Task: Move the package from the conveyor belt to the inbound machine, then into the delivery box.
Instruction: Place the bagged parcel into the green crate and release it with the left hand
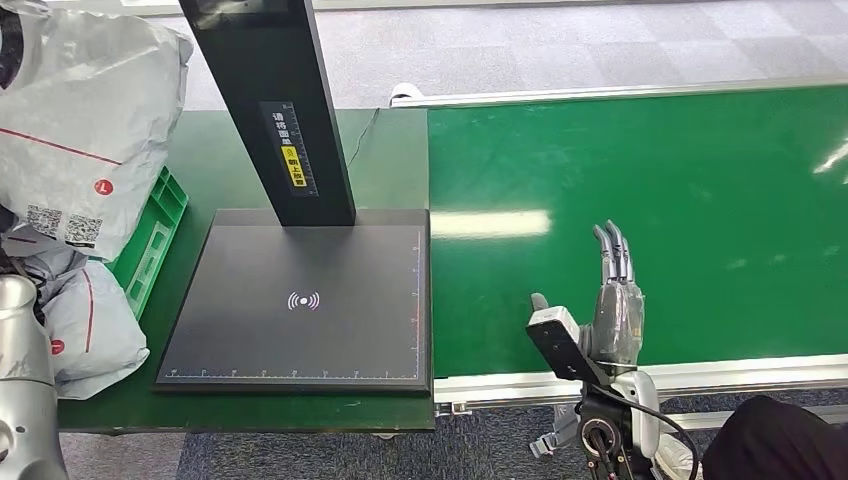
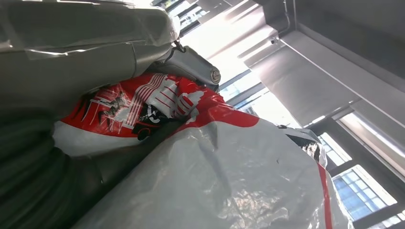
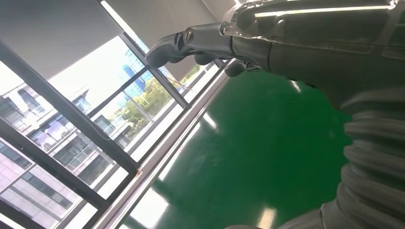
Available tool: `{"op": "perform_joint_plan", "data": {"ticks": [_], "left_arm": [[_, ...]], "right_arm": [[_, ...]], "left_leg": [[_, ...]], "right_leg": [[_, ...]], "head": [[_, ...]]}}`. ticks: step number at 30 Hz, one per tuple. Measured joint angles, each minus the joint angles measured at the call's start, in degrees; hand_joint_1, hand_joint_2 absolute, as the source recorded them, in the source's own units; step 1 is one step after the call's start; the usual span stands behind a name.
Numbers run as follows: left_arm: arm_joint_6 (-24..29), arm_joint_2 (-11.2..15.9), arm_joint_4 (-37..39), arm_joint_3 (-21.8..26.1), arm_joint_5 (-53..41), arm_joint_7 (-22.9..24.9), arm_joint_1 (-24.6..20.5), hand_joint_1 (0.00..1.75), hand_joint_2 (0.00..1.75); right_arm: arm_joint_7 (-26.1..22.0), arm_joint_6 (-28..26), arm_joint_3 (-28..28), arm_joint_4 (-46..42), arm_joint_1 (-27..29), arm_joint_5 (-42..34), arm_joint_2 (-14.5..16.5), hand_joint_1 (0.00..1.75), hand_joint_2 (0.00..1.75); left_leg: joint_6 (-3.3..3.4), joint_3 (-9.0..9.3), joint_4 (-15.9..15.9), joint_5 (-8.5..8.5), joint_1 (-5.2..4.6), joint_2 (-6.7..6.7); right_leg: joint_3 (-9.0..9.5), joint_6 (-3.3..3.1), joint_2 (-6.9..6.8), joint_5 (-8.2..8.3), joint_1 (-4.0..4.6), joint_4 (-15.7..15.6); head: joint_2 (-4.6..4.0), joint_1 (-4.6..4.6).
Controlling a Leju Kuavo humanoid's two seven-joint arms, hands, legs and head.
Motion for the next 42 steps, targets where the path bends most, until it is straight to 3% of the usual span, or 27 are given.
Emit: {"op": "perform_joint_plan", "data": {"ticks": [13,31,42], "left_arm": [[2.0,3.7,8.1,0.9,-4.0,5.3,-4.2,1.75,1.75],[6.3,10.2,18.4,3.3,-9.6,16.9,-5.5,1.75,1.75],[6.2,12.3,21.8,4.7,-10.6,20.4,-5.5,1.75,1.75]], "right_arm": [[-0.1,1.0,1.8,0.8,-1.4,0.1,0.0,0.0,1.75],[0.3,1.9,3.3,1.5,-1.7,0.0,-0.1,0.0,1.75],[0.5,2.3,4.2,1.5,-1.8,0.2,-0.1,0.0,1.75]], "left_leg": [[-0.01,-0.01,0.0,0.01,0.02,0.02],[-0.02,-0.04,0.0,0.01,0.06,0.09],[-0.02,-0.08,0.0,0.01,0.09,0.1]], "right_leg": [[-0.01,0.0,0.02,0.0,0.01,0.0],[-0.08,-0.01,0.07,0.0,0.03,0.0],[-0.1,-0.01,0.08,0.0,0.05,0.0]], "head": [[0.01,-0.03],[0.0,-0.02],[0.0,-0.01]]}}
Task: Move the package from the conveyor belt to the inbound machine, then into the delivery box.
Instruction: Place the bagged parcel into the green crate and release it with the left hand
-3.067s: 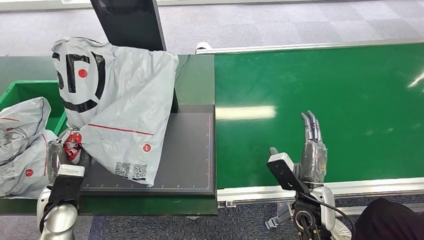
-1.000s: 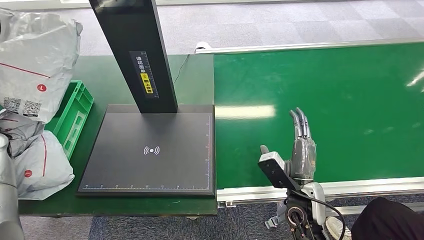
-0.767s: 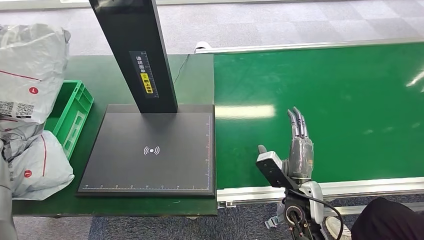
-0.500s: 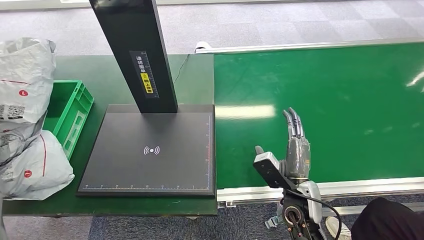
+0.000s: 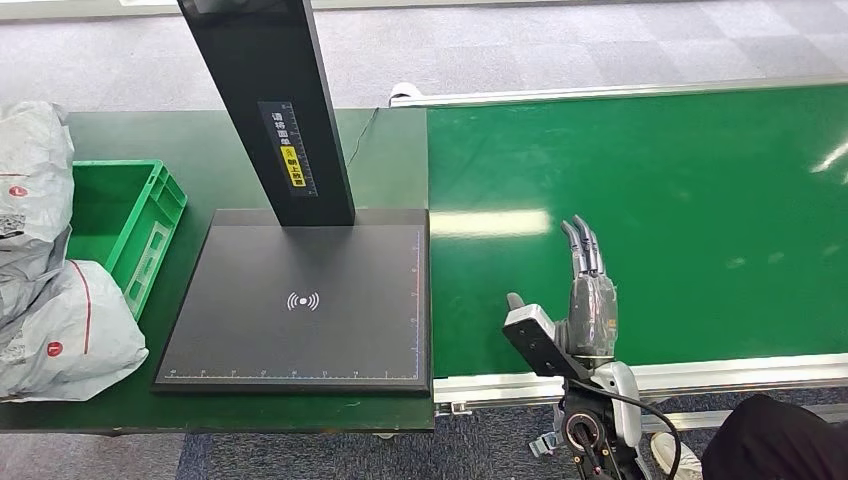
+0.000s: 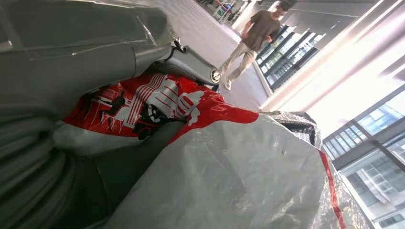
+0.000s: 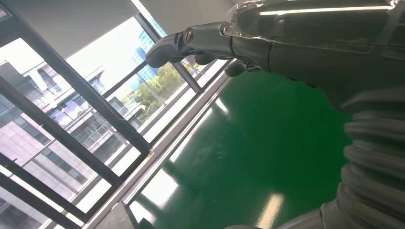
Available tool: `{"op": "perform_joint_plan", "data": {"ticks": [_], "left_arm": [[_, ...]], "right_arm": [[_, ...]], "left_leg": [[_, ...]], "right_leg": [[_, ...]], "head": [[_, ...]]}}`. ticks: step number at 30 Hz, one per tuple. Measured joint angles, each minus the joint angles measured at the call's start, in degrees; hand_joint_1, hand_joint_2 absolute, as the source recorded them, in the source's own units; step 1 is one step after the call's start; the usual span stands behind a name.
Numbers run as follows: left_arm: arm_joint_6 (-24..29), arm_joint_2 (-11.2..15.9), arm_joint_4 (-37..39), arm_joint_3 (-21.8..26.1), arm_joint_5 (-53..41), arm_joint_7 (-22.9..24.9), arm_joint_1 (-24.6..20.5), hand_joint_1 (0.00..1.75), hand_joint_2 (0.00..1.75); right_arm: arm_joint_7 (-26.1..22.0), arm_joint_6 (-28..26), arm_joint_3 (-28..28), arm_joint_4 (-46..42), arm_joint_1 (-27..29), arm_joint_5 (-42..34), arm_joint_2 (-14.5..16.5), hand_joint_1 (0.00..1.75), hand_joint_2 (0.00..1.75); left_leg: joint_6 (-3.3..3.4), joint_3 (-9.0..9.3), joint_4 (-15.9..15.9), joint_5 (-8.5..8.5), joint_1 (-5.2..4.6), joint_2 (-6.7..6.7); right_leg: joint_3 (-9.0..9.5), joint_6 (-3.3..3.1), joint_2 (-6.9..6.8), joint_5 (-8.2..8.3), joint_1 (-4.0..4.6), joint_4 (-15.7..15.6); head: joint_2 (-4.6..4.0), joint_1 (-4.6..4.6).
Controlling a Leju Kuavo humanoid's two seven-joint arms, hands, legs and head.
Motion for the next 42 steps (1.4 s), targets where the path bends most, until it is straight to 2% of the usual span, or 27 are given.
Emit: {"op": "perform_joint_plan", "data": {"ticks": [6,8,10,16,24,31,36,42], "left_arm": [[-0.1,0.1,0.2,0.1,0.0,0.1,0.0,1.75,1.75],[-0.6,0.5,0.5,0.6,0.3,-0.1,0.2,0.87,1.75],[-2.1,1.0,1.0,1.9,1.3,-2.4,0.7,0.0,1.75],[-3.4,1.3,1.0,4.5,4.2,-8.3,1.1,0.0,1.75],[-4.2,1.2,0.6,6.3,5.4,-12.7,1.1,0.0,1.75],[-8.6,0.0,-4.1,7.3,10.6,-21.7,2.0,0.0,1.75],[-13.4,-2.6,-14.3,6.9,17.8,-24.8,4.8,0.0,1.75],[-17.2,-8.6,-36.2,3.1,25.2,-24.2,13.5,0.0,1.75]], "right_arm": [[0.0,0.1,0.1,0.0,0.0,0.0,0.0,0.0,1.75],[0.0,0.3,0.3,0.1,-0.1,0.1,0.0,0.0,1.75],[-0.1,0.2,0.8,0.6,-0.5,-0.2,-0.1,0.0,1.75],[-0.2,-0.4,1.7,1.6,-0.9,-0.9,-0.4,0.0,1.75],[-0.2,-0.5,1.9,2.2,-1.2,-1.3,-0.5,0.0,1.75],[-0.3,-1.5,1.9,2.6,-1.3,-1.5,-0.6,0.0,1.75],[-0.3,-2.3,1.8,3.3,-1.9,-1.7,-0.6,0.0,1.75],[-0.4,-2.9,1.7,4.0,-2.4,-1.8,-0.6,0.0,1.75]], "left_leg": [[0.0,0.0,0.0,0.0,0.01,0.0],[0.0,0.0,0.0,0.0,0.01,0.0],[0.0,0.0,0.0,0.0,0.02,-0.01],[0.0,0.0,0.0,0.0,0.03,-0.01],[0.0,0.0,0.0,0.0,0.04,-0.01],[-0.01,0.0,0.0,0.0,0.04,-0.01],[-0.01,0.01,0.0,0.0,0.03,0.04],[-0.01,-0.01,0.0,-0.01,0.02,0.15]], "right_leg": [[0.0,0.0,0.0,0.0,0.0,0.0],[0.0,0.0,0.0,0.0,0.0,0.0],[0.0,0.0,0.0,0.0,0.01,0.0],[-0.01,0.0,0.0,0.0,0.02,0.0],[-0.01,0.0,0.0,0.0,0.03,0.0],[-0.02,0.0,0.0,0.0,0.03,0.0],[-0.03,0.0,0.04,0.0,0.02,0.0],[-0.04,0.0,0.05,0.0,0.02,-0.1]], "head": [[-0.01,0.01],[-0.01,0.01],[-0.01,0.02],[-0.01,0.02],[-0.01,0.03],[-0.01,0.03],[0.01,0.02],[0.0,0.03]]}}
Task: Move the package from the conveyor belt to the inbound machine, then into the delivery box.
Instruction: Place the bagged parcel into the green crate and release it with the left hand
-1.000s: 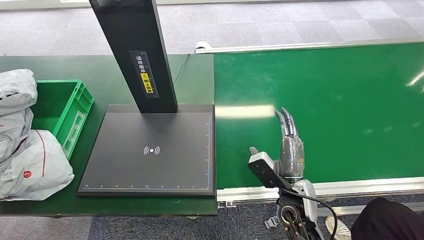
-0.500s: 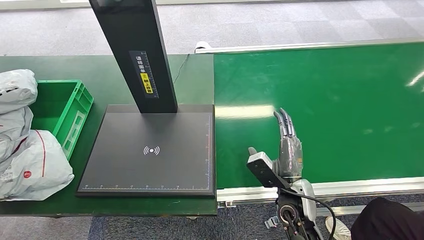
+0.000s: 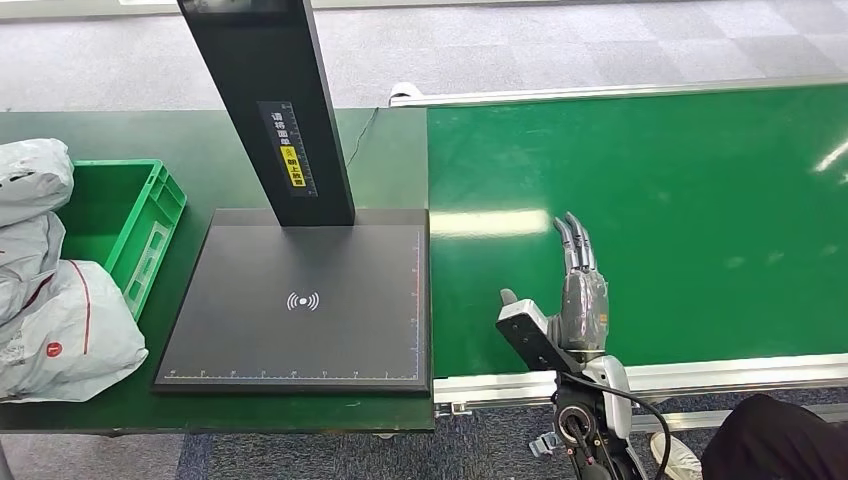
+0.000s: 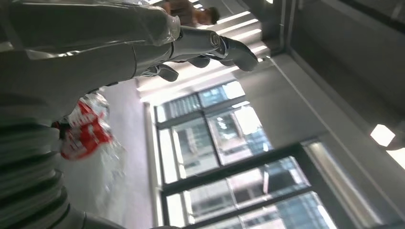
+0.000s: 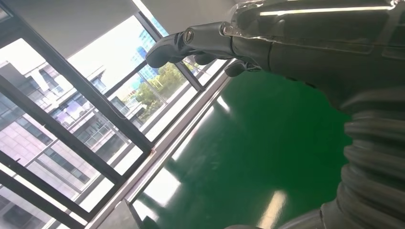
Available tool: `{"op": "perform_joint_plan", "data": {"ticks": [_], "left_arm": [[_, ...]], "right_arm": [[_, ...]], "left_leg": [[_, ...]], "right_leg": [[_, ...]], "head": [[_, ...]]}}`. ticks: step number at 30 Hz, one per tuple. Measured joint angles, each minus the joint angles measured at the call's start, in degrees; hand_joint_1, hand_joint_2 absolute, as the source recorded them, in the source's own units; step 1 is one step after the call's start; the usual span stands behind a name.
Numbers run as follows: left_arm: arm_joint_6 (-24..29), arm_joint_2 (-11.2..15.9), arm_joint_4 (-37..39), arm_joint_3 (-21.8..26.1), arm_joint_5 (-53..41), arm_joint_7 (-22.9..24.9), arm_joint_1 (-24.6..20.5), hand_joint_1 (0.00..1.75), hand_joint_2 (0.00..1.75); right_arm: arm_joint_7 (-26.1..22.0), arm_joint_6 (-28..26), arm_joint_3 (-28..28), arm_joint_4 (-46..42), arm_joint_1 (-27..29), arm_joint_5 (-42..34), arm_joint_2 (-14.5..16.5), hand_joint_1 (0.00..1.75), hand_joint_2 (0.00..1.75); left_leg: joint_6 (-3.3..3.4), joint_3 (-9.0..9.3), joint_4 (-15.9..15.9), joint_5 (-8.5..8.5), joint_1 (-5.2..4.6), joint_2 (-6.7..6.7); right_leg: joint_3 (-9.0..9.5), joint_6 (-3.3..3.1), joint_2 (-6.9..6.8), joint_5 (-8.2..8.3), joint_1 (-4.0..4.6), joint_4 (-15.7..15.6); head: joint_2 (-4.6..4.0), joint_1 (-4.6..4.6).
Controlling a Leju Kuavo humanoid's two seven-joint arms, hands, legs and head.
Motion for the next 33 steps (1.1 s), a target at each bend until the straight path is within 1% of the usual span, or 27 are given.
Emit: {"op": "perform_joint_plan", "data": {"ticks": [3,6,9,12,16,20,23,26,33], "left_arm": [[-1.1,-2.2,-9.1,-2.6,1.3,1.0,3.0,0.0,1.75],[-4.8,-3.7,-15.6,-4.7,2.8,0.6,5.2,0.0,1.75],[-7.8,-5.7,-21.7,-8.0,2.3,1.0,7.8,0.0,1.75],[-9.5,-7.8,-26.1,-11.7,0.8,0.9,10.7,0.0,1.75],[-10.5,-11.9,-30.0,-17.8,-4.1,0.2,16.4,0.0,1.75],[-6.2,-14.9,-29.5,-25.3,-10.1,0.2,20.7,0.0,1.75],[-3.7,-16.5,-26.2,-29.0,-12.4,0.9,21.7,0.0,1.75],[-3.3,-18.0,-21.6,-30.5,-12.1,1.0,21.9,0.0,1.75],[-4.4,-20.2,-12.0,-31.0,-10.6,0.3,23.8,0.0,1.75]], "right_arm": [[0.0,-0.1,0.0,0.2,-0.1,0.0,0.0,0.0,1.75],[0.0,-0.4,-0.3,0.3,-0.2,0.0,0.0,0.0,1.75],[0.0,-0.4,-0.7,0.3,-0.2,0.1,0.1,0.0,1.75],[0.0,-0.4,-1.2,0.3,-0.1,0.3,0.2,0.0,1.75],[0.3,0.4,-1.7,0.1,0.2,1.1,0.6,0.0,1.75],[0.7,1.6,-2.0,-0.6,0.5,2.0,1.3,0.0,1.75],[0.9,2.4,-2.2,-0.9,0.9,2.3,1.7,0.0,1.75],[0.9,2.7,-2.2,-0.9,1.4,2.3,2.0,0.0,1.75],[0.7,3.0,-2.0,-0.2,1.8,1.8,2.3,0.0,1.75]], "left_leg": [[0.0,-0.02,0.0,-0.01,0.0,0.0],[0.0,0.01,0.0,-0.02,-0.01,0.01],[0.0,0.0,0.0,-0.02,-0.02,-0.02],[-0.01,0.03,0.0,-0.04,-0.02,0.06],[-0.01,0.04,0.0,-0.06,-0.06,0.08],[0.02,0.03,0.0,-0.11,-0.08,0.08],[0.03,0.03,0.0,-0.11,-0.07,0.07],[0.02,0.03,0.0,-0.11,-0.06,0.07],[0.02,0.02,0.0,-0.11,-0.04,0.08]], "right_leg": [[0.0,0.0,0.01,0.0,0.0,0.0],[-0.02,-0.01,0.07,0.01,0.0,0.0],[0.01,-0.01,0.05,0.01,0.0,0.0],[0.01,-0.03,0.13,0.03,-0.01,0.0],[0.01,-0.03,0.17,0.02,-0.02,0.0],[0.0,-0.02,0.17,0.02,-0.03,0.0],[0.01,-0.03,0.16,0.02,-0.02,0.0],[0.02,-0.03,0.17,0.03,-0.02,0.0],[0.01,-0.03,0.17,0.02,-0.01,0.0]], "head": [[0.01,-0.01],[-0.01,-0.02],[-0.01,-0.01],[-0.01,-0.03],[-0.01,-0.01],[0.01,-0.03],[0.0,-0.04],[-0.01,-0.05],[0.0,-0.05]]}}
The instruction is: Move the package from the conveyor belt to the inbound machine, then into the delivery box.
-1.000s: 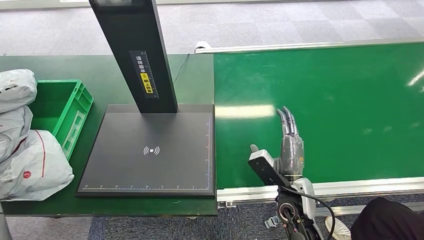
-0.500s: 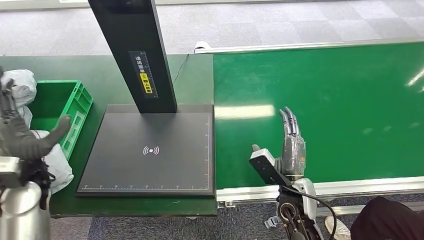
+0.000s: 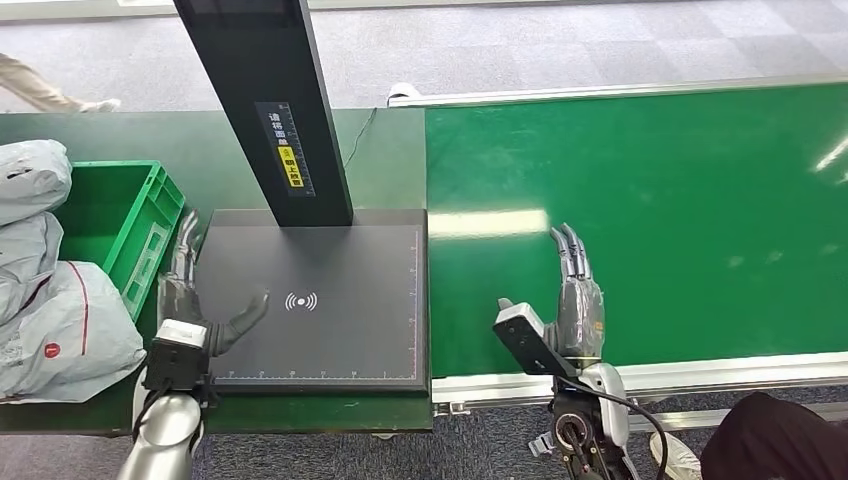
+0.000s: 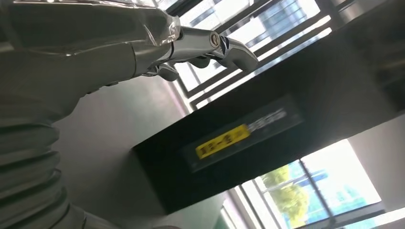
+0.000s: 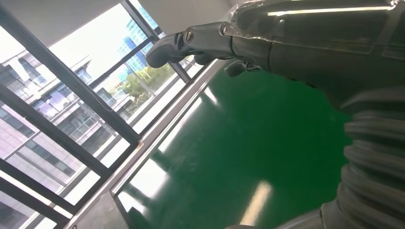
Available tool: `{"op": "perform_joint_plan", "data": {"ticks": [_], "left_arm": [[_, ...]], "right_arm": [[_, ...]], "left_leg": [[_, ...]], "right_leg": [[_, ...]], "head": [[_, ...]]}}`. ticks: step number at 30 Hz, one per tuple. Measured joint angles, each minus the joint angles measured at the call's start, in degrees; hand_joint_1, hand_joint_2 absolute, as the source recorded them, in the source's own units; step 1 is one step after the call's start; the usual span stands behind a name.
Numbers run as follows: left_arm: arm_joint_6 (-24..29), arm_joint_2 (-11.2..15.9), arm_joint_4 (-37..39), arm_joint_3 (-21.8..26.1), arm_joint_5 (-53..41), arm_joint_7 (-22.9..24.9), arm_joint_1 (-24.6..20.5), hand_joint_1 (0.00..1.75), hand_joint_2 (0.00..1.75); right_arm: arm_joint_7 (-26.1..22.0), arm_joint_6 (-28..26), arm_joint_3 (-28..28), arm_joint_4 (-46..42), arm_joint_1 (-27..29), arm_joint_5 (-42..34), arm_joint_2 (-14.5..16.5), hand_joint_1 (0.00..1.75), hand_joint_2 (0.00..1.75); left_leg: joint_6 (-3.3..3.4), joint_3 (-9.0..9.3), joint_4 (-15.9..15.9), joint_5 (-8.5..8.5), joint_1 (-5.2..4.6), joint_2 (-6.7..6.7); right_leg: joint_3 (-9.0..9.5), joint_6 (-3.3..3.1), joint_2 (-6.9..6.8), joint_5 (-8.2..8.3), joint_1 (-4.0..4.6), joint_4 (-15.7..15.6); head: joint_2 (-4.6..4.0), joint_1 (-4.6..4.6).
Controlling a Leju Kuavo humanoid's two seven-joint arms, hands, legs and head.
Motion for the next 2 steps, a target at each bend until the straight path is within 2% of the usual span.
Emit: {"op": "perform_joint_plan", "data": {"ticks": [2], "left_arm": [[0.2,-0.4,1.8,0.0,0.1,-0.2,0.6,0.0,1.75]], "right_arm": [[-0.2,0.4,0.2,0.3,0.0,-0.1,0.1,0.0,1.75]], "left_leg": [[0.0,-0.01,0.0,0.0,0.0,0.0]], "right_leg": [[-0.01,0.0,0.0,0.0,0.0,0.0]], "head": [[0.0,0.0]]}}
